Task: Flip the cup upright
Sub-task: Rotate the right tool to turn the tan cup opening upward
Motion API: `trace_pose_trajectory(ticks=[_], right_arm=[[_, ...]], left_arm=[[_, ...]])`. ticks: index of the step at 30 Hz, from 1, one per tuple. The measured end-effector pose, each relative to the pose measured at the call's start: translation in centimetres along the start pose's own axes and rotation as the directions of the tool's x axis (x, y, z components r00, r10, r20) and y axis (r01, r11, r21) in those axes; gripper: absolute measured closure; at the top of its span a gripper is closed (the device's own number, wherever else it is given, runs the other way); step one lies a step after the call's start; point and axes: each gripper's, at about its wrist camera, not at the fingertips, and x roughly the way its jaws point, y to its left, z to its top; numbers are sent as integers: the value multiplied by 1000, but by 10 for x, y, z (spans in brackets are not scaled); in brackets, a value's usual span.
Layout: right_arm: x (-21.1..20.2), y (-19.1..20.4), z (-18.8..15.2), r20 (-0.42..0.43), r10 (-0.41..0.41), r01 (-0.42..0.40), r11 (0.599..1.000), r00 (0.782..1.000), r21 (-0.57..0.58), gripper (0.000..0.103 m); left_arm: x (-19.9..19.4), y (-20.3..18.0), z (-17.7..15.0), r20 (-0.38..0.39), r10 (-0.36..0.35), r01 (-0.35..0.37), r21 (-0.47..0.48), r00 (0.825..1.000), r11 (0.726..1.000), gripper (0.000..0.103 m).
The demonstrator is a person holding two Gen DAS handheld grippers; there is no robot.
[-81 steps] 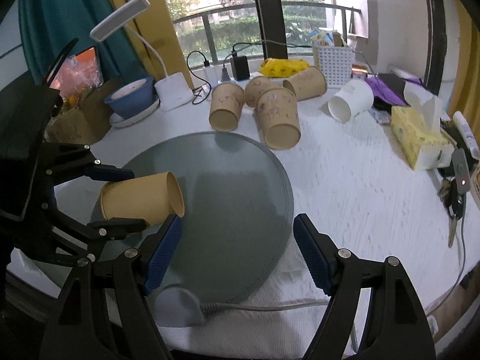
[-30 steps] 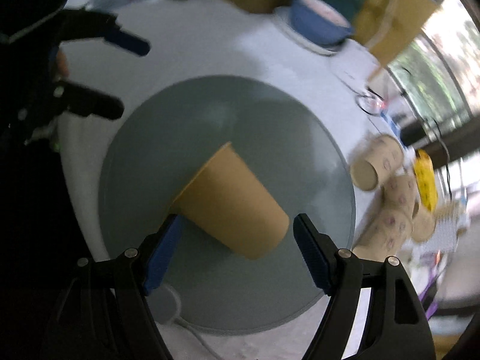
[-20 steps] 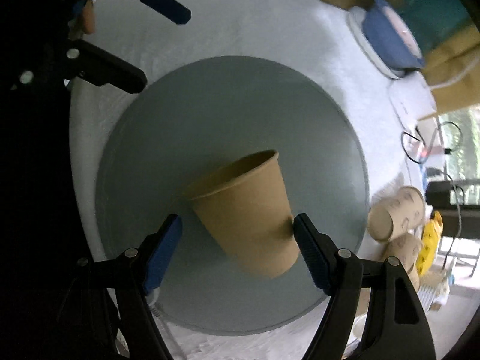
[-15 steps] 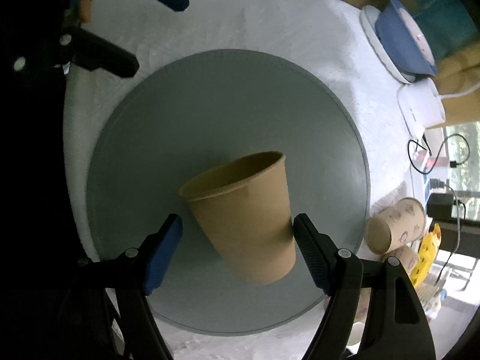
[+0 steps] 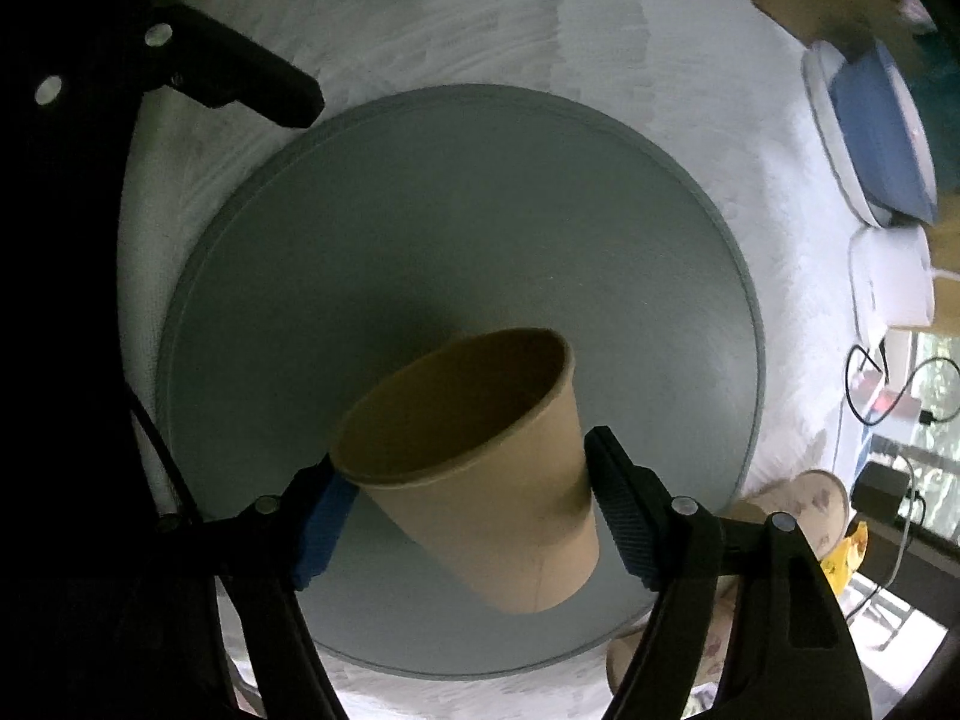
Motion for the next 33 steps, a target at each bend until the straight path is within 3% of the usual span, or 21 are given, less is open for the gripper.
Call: trace_pose_trajectory(ticks=[12, 18, 21, 24, 33], right_arm=[[-4, 6, 3, 8, 0, 1, 999, 1000, -35, 30], [-20, 2, -4, 83, -27, 23, 999, 996, 44, 31], [-30, -5, -12, 156, -45, 24, 990, 987, 136, 31], [-37, -13, -24, 233, -73, 14, 969, 970, 247, 31], [-57, -16, -57, 462, -197, -105, 829, 865, 549, 31]], left_arm=[[-1, 3, 0, -1, 4, -4, -2, 1000, 1000, 13], [-4, -4, 5, 5, 15, -15, 23, 1000, 1000, 13], [-8, -10, 12, 11, 23, -23, 41, 1000, 999, 13], [-10, -17, 20, 19, 31, -32, 55, 999, 998, 13], [-11, -41, 47, 36, 34, -38, 111, 999, 993, 13]])
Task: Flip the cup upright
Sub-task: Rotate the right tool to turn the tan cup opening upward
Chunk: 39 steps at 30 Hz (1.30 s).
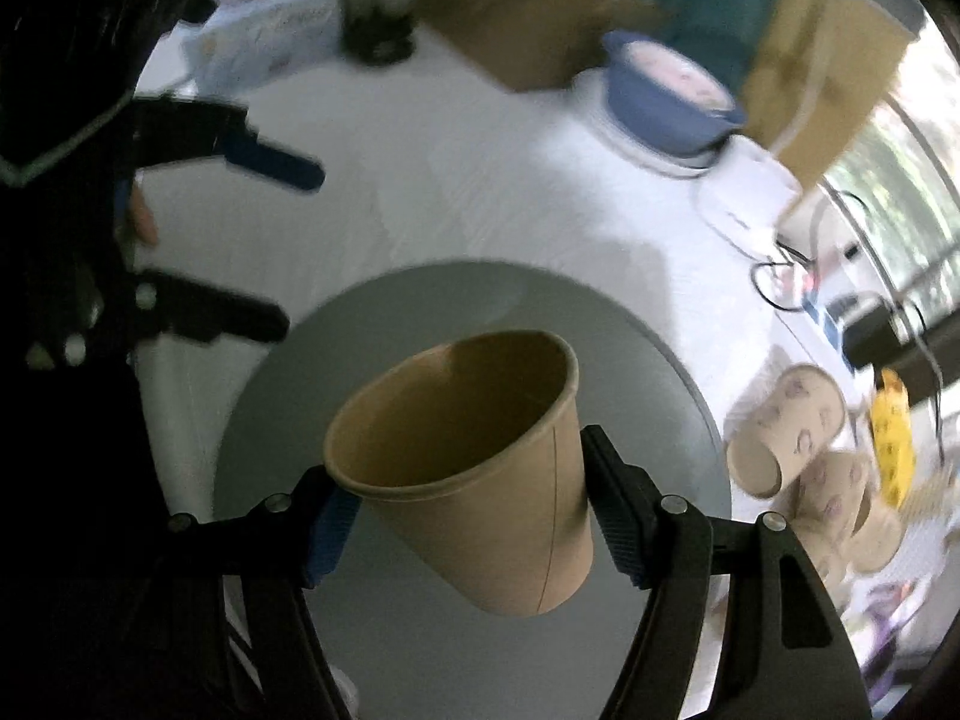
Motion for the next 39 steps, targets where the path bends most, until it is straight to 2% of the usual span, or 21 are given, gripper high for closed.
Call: trace_pose_trajectory(ticks=[6, 13, 16, 22, 29, 39], right_arm=[[-11, -4, -22, 145, -48, 16, 977, 988, 213, 31], [-21, -21, -56, 299, -152, -15, 871, 942, 490, 30], [-20, -26, -68, 345, -190, -35, 833, 919, 552, 30], [-16, -33, -80, 423, -211, -103, 788, 882, 607, 30], [-1, -46, -84, 405, -209, -123, 745, 890, 655, 30], [8, -55, -95, 375, -212, -123, 707, 903, 696, 30]], left_arm=[[3, -6, 15, 11, 10, -10, 12, 1000, 1000, 13], [10, -17, 27, 24, 9, -10, 53, 1000, 999, 13], [10, -19, 31, 46, 0, -3, 49, 999, 999, 13], [14, -14, 35, 81, -1, 0, 12, 997, 1000, 13], [23, -2, 35, 83, -4, 9, -55, 997, 998, 13], [33, -4, 30, 58, 0, 4, -53, 998, 999, 13]])
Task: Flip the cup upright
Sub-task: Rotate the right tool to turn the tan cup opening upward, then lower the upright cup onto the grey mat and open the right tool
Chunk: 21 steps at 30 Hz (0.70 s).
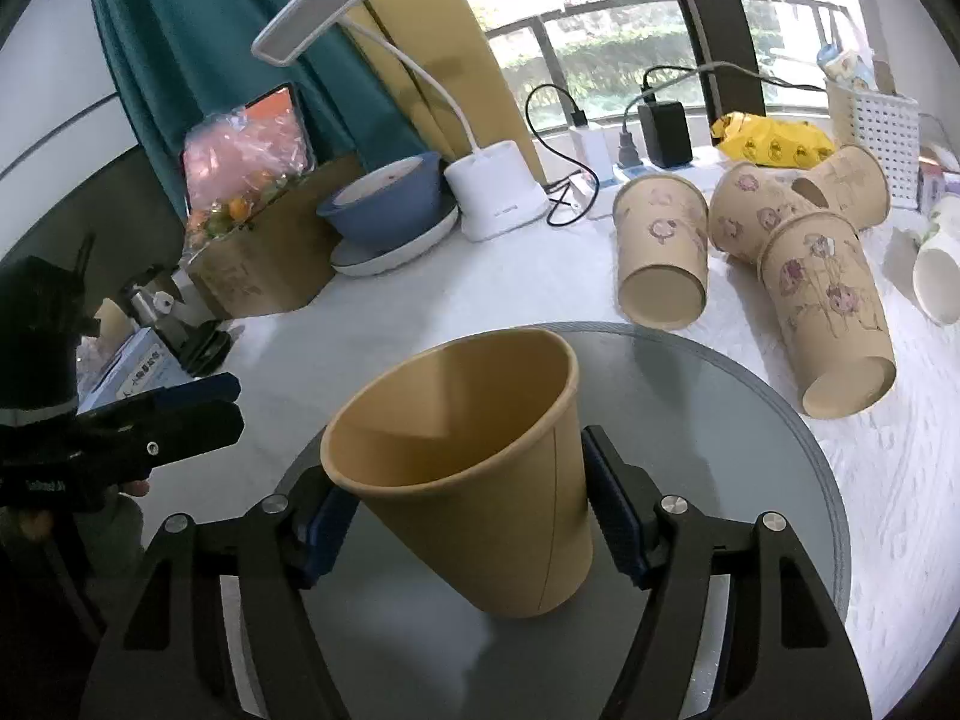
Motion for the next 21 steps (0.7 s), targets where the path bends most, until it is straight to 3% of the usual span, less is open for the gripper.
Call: trace_pose_trajectory(ticks=[21], right_arm=[[-3, -6, -8, -34, -36, 37, 999, 999, 25, 30]], left_arm=[[-5, -14, -4, -1, -8, 8, 14, 1000, 1000, 13]])
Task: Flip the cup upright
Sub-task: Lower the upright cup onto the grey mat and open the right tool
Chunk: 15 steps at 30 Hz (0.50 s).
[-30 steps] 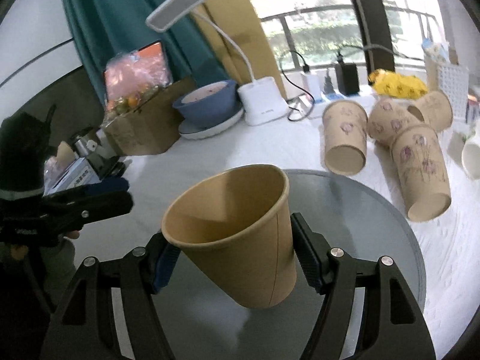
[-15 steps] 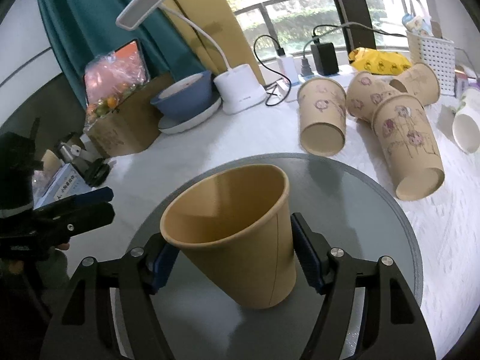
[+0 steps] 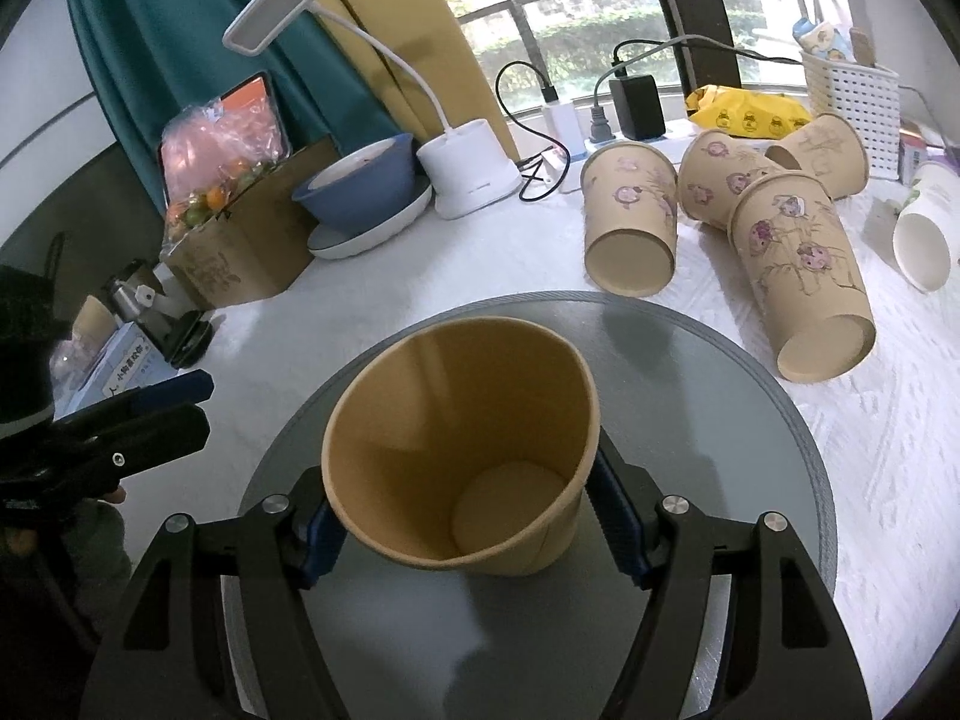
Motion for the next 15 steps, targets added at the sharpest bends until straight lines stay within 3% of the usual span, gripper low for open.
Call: trace_pose_trajectory(ticks=[15], right_arm=[[-17, 6, -9, 0, -39, 39, 999, 999, -9, 22]], left_arm=[[-18, -8, -13, 44, 16, -16, -2, 999, 1000, 13]])
